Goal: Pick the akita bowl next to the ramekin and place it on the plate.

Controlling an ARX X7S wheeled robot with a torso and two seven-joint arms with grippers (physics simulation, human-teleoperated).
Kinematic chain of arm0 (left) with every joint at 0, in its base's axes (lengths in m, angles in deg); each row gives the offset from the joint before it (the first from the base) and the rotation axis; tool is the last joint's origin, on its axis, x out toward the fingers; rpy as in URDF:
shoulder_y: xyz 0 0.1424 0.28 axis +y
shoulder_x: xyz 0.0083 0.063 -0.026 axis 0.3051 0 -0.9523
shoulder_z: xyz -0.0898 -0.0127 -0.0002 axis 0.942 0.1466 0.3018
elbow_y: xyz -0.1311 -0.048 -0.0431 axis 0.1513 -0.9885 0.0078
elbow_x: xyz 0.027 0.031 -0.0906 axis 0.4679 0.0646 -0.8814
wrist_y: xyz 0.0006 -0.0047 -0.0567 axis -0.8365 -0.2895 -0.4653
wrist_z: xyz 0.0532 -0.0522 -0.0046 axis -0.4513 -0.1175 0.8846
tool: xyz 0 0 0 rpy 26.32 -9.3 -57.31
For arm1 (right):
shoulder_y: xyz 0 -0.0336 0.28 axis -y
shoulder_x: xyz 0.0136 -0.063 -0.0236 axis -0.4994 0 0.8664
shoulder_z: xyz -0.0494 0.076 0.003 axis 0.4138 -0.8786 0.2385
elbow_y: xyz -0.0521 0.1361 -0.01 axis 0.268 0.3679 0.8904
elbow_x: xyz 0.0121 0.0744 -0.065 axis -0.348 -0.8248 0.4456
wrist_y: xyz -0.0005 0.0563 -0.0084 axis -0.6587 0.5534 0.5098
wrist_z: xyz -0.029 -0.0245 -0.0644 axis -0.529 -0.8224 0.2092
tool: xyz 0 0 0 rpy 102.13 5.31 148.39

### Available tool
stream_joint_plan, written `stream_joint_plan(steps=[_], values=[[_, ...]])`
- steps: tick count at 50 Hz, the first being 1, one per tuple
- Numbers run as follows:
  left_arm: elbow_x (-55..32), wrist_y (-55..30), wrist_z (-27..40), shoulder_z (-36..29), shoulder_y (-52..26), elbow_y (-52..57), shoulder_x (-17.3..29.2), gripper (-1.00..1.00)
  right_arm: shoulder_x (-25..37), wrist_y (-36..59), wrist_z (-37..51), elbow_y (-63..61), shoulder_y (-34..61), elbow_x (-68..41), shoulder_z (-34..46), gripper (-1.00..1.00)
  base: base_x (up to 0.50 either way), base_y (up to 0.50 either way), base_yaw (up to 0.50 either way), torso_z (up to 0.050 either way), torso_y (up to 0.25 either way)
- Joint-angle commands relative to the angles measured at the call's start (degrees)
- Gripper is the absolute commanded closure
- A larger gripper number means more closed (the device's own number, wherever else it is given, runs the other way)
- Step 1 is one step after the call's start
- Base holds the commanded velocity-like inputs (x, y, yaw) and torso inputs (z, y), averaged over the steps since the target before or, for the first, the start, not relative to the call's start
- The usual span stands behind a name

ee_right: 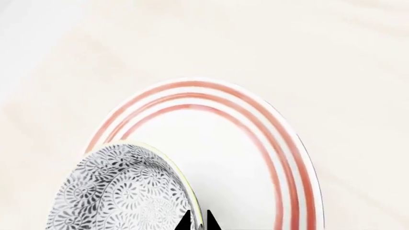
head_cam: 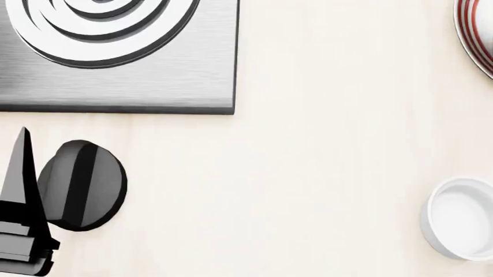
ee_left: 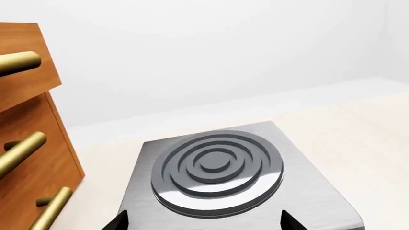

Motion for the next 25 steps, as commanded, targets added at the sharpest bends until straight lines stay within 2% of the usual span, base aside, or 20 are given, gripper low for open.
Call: stream_joint_plan(steps=[1, 9, 25], values=[[0.2, 0.2, -0.2, -0.1, 0.2, -0.1, 0.0, -1.00, -0.1, -0.4, -0.9, 0.8, -1.0, 1.2, -0.6, 1.00, 0.00, 0.00, 0.00, 0.000, 0.000], [0.5, 0.6, -0.2, -0.1, 0.6, -0.2, 0.3, -1.00, 0.9, -2.0, 0.1, -2.1, -1.3, 1.7, -0.9, 1.00, 0.00, 0.00, 0.00, 0.000, 0.001], [0.7, 0.7, 0.0, -0.2, 1.0, -0.1, 0.4, -1.00, -1.3, 0.0, -1.6, 2.3, -2.5, 2.0, -0.9, 1.00, 0.00, 0.00, 0.00, 0.000, 0.001]])
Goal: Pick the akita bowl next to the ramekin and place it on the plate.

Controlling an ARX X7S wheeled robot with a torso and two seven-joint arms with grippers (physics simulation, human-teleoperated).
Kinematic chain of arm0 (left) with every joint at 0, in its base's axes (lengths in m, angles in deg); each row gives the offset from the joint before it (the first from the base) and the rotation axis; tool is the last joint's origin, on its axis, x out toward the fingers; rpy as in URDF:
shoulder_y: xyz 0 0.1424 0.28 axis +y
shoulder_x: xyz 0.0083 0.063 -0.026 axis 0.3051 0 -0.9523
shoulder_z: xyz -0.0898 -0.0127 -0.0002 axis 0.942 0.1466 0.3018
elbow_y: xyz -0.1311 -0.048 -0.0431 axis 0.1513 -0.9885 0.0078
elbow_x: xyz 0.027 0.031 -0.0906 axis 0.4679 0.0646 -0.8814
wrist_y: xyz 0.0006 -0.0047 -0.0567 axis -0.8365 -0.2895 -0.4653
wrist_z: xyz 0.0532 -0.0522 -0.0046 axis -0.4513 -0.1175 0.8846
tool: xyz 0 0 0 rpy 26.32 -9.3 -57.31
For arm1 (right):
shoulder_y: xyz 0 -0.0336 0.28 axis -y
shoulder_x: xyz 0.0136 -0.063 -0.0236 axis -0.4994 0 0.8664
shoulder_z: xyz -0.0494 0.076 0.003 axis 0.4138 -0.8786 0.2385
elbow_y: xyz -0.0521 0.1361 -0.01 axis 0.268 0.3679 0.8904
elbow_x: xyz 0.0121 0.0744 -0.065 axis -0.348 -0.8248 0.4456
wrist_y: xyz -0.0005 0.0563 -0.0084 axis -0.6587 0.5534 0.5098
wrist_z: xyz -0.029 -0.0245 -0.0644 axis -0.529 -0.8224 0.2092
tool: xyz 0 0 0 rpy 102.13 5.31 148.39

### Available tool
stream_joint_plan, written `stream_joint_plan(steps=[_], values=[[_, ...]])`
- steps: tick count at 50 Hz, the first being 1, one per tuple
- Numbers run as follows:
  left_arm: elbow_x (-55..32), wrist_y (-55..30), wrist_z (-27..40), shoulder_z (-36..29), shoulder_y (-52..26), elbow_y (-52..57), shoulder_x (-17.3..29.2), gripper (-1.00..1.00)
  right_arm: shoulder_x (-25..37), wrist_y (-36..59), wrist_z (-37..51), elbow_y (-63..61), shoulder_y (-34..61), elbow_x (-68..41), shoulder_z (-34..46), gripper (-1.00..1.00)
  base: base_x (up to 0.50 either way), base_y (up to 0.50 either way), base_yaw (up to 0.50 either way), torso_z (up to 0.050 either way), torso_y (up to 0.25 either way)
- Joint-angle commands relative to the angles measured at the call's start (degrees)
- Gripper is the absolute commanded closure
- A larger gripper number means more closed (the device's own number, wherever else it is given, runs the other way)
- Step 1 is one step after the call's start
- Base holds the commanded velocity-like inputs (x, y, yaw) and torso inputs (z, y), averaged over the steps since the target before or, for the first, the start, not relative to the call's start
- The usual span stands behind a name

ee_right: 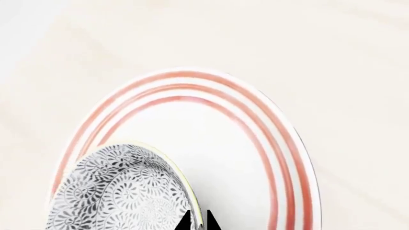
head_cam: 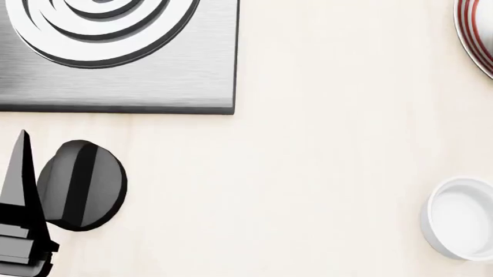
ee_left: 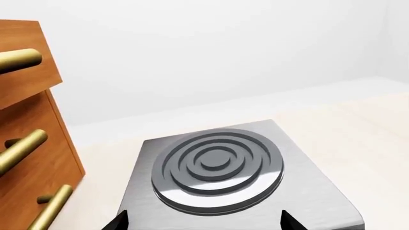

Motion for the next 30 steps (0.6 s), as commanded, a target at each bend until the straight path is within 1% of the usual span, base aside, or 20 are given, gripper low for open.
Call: stream_joint_plan(steps=[1, 8, 9, 21, 26, 30], values=[[0.2, 0.2, 0.0, -0.1, 0.3, -0.1, 0.1, -1.00, -0.9, 0.6, -1.0, 2.0, -0.5, 1.1, -0.6, 1.00, 0.00, 0.00, 0.00, 0.000, 0.000], [0.2, 0.2, -0.1, 0.0, 0.2, -0.2, 0.1, -1.00, -1.2, 0.8, -1.1, 2.8, -0.9, 1.2, -0.7, 1.00, 0.00, 0.00, 0.00, 0.000, 0.000], [0.0, 0.1, 0.0, 0.0, 0.2, -0.1, 0.0, -1.00, -1.3, 0.9, -1.3, 3.0, -1.0, 1.2, -0.8, -1.00, 0.00, 0.00, 0.00, 0.000, 0.000], [0.0, 0.2, -0.3, 0.1, 0.1, -0.5, -0.1, -1.00, -2.1, 1.4, -1.8, 4.6, -1.9, 1.5, -0.8, -1.00, 0.00, 0.00, 0.00, 0.000, 0.000], [-0.1, 0.2, -0.2, 0.1, 0.2, -0.4, 0.0, -1.00, -1.8, 1.3, -1.5, 3.4, -1.7, 2.1, -0.7, -1.00, 0.00, 0.00, 0.00, 0.000, 0.000], [-0.2, 0.2, -0.3, 0.2, 0.1, -0.5, 0.0, -1.00, -2.9, 2.5, -2.1, 3.8, -0.3, 4.9, 1.1, -1.00, 0.00, 0.00, 0.00, 0.000, 0.000]])
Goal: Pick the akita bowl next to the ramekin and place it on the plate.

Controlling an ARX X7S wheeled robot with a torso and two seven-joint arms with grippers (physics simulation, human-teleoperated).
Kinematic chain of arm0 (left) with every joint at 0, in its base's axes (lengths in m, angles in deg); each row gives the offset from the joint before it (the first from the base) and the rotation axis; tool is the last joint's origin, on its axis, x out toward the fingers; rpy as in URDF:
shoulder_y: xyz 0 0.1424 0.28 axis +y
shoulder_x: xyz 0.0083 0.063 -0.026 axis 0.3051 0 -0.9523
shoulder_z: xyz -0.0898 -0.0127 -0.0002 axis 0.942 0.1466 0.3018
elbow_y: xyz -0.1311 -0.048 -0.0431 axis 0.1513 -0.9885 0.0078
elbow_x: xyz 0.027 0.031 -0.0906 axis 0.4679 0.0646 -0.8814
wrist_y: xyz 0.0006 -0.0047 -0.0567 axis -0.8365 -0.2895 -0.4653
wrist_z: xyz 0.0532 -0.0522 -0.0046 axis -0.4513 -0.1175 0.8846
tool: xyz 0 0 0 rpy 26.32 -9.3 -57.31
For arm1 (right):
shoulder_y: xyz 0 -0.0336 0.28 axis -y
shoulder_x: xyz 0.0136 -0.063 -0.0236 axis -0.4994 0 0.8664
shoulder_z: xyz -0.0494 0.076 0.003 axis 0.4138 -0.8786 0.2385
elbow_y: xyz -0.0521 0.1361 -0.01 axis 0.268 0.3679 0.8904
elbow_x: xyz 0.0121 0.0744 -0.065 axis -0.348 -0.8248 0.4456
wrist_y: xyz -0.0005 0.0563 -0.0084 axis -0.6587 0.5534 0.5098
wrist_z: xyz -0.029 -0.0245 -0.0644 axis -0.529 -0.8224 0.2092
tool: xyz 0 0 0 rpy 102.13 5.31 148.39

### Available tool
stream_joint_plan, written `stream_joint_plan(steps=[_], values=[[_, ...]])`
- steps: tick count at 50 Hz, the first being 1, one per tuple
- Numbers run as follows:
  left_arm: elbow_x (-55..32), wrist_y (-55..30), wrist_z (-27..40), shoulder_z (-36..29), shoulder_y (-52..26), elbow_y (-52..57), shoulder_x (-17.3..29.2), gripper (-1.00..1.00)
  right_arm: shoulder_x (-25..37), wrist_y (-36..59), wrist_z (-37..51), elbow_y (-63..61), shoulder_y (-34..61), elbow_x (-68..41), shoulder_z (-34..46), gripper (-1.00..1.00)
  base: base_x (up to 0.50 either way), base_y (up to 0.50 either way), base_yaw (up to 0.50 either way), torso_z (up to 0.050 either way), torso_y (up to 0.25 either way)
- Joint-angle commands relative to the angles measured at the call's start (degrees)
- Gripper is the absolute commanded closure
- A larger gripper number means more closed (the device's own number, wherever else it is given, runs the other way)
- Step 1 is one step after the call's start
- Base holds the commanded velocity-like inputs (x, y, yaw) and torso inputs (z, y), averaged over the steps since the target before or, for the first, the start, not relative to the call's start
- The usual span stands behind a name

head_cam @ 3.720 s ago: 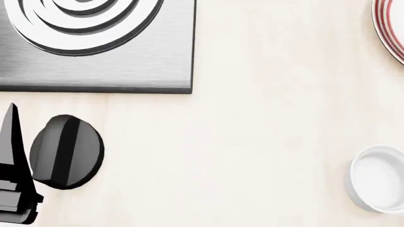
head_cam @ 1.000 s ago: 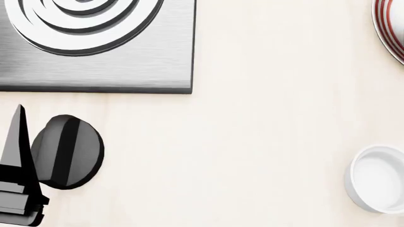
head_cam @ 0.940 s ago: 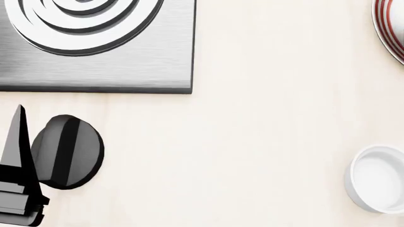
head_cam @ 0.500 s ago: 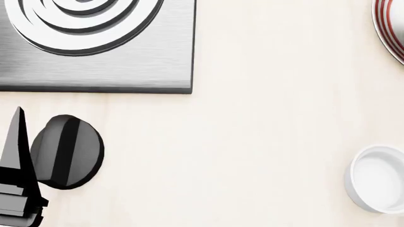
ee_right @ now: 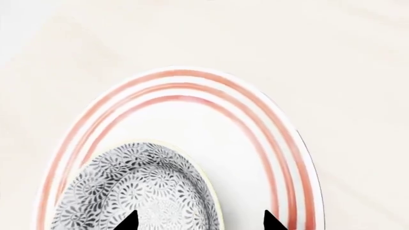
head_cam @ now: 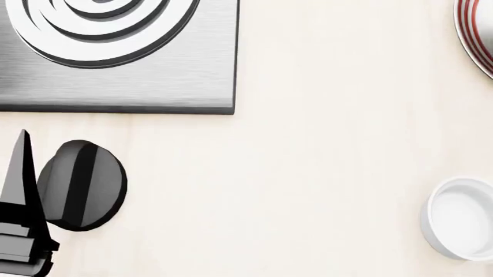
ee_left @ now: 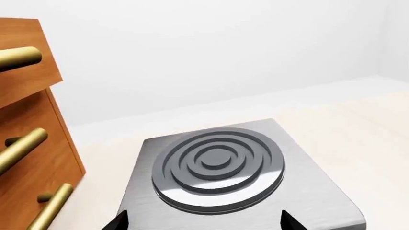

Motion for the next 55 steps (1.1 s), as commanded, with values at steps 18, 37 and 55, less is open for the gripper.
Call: stream_joint_plan(steps=[18, 37, 55], values=[[0.3, 0.6, -0.1, 0.0, 0.7, -0.4, 0.3, -1.00, -5.0, -2.3, 16.0, -19.5, 19.9, 41.3, 25.3, -1.00, 0.00, 0.00, 0.00, 0.000, 0.000], [0.8, 0.9, 0.4, 0.1, 1.2, -0.2, 0.4, -1.00, 6.3, -8.8, 30.3, -48.0, 25.8, 53.9, 23.3, -1.00, 0.00, 0.00, 0.00, 0.000, 0.000], [0.3, 0.5, 0.4, 0.3, 0.8, 0.1, 0.2, -1.00, 12.4, -10.1, 41.2, -63.9, 24.1, 66.9, 21.7, -1.00, 0.00, 0.00, 0.00, 0.000, 0.000]])
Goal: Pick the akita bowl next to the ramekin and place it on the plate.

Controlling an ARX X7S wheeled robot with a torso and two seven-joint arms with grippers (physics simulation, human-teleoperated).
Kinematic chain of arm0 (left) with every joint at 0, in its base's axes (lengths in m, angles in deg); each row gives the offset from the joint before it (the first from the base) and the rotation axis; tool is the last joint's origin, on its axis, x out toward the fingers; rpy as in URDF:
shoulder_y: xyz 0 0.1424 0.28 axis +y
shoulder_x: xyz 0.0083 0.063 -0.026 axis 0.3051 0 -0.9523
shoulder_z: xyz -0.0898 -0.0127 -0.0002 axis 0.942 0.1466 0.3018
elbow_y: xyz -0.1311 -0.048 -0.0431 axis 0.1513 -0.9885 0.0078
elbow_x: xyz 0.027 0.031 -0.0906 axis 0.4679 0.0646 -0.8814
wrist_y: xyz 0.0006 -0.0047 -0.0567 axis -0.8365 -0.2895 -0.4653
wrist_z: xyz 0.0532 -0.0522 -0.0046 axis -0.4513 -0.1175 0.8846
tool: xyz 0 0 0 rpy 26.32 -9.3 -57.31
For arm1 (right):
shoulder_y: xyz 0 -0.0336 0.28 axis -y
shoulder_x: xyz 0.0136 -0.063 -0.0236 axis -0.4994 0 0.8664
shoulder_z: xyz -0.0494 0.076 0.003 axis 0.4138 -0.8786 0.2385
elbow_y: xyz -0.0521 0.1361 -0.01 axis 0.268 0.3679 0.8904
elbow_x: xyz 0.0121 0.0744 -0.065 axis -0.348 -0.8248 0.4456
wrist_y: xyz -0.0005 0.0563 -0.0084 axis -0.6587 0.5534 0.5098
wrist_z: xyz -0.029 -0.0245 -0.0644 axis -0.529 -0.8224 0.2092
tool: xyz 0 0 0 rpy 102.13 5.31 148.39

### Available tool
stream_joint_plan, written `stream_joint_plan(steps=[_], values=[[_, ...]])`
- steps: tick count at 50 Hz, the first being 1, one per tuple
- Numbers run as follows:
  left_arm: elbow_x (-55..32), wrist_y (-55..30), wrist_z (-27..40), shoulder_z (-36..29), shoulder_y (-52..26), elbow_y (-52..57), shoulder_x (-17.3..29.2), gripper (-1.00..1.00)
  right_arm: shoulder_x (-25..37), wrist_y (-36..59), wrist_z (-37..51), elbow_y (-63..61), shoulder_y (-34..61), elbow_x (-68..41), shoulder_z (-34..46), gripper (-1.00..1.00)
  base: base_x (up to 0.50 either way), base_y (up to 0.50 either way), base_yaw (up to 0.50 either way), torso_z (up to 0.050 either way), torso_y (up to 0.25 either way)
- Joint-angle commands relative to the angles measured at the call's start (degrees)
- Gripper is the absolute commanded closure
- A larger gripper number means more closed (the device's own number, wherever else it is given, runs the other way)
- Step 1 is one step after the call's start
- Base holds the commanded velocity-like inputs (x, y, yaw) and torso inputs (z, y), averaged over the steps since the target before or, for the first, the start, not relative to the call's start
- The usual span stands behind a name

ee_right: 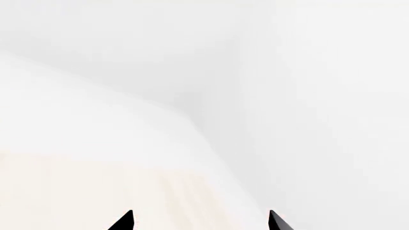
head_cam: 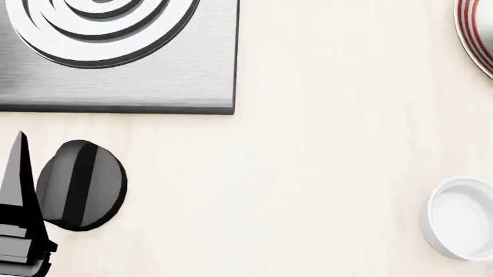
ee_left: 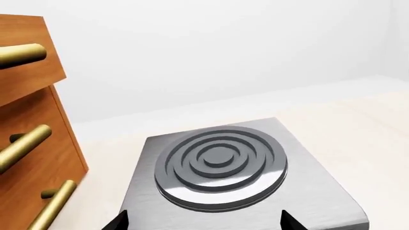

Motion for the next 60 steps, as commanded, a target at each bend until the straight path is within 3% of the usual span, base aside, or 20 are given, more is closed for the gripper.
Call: stream_joint_plan(steps=[1, 30, 48, 60], values=[[-0.3, -0.1, 0.1, 0.2, -0.2, 0.3, 0.0, -1.00, 4.1, -0.8, 7.5, -11.1, -0.3, 8.6, -0.4, -1.00, 0.00, 0.00, 0.00, 0.000, 0.000], [-0.5, -0.4, 0.6, 0.5, -0.4, 0.8, -0.3, -1.00, 7.8, -1.6, 21.5, -30.9, -7.6, 24.0, -2.2, -1.00, 0.00, 0.00, 0.00, 0.000, 0.000], [-0.5, -0.2, 0.8, 0.7, -0.2, 1.1, -0.1, -1.00, 8.8, 13.7, 21.7, -40.1, -28.4, 32.9, -27.4, -1.00, 0.00, 0.00, 0.00, 0.000, 0.000], [-0.5, 0.3, 0.8, 1.0, -0.2, 1.2, 0.6, -1.00, 7.5, 20.8, 21.5, -45.3, -41.0, 38.0, -39.9, -1.00, 0.00, 0.00, 0.00, 0.000, 0.000]])
